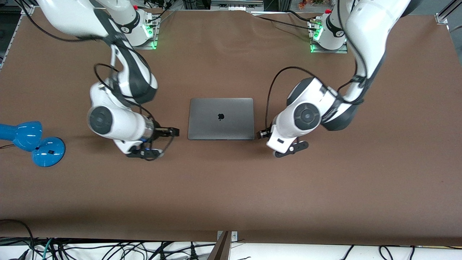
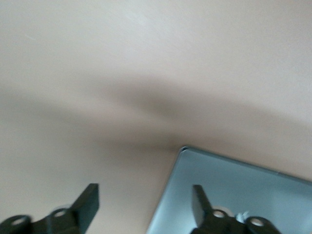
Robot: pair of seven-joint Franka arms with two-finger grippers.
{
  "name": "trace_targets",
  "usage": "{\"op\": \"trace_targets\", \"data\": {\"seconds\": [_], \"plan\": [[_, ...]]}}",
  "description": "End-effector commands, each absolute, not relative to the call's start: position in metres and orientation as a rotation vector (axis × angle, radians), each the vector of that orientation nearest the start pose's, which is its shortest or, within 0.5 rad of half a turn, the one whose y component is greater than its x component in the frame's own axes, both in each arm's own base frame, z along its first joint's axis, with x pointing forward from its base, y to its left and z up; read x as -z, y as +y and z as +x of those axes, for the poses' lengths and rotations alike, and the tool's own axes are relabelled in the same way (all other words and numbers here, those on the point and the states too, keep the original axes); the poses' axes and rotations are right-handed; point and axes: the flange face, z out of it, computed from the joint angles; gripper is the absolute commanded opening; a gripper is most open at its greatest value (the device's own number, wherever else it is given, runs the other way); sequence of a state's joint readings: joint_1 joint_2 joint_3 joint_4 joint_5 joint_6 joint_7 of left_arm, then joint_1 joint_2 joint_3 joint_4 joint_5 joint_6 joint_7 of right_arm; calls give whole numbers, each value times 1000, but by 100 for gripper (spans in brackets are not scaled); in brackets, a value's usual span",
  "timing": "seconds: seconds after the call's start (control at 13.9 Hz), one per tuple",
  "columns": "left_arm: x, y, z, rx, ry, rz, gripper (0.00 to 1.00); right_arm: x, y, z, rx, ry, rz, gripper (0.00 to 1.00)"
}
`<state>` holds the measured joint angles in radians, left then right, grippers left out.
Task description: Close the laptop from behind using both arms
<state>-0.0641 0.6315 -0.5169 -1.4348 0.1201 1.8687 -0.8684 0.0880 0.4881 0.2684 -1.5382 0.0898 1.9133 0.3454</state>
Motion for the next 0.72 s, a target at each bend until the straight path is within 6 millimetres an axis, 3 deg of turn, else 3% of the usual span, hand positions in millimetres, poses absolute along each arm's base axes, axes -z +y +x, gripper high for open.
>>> {"op": "trace_targets", "data": {"seconds": [0.0, 0.14, 0.36, 0.5, 0.65], "plan": [[-406, -272, 610, -353, -360, -3140, 100, -452, 155, 639, -217, 164, -2990, 100], [-453, -233, 607, -329, -313, -3152, 100, -496, 133, 636, -131, 171, -3074, 100], [-508, -184, 600, -275, -288, -3159, 100, -548, 121, 623, 51, 138, -3207, 100], [-528, -150, 598, -256, -277, -3156, 100, -572, 116, 614, 102, 150, -3215, 100], [-538, -116, 598, -250, -238, -3159, 100, -581, 101, 610, 94, 136, -3222, 100]]}}
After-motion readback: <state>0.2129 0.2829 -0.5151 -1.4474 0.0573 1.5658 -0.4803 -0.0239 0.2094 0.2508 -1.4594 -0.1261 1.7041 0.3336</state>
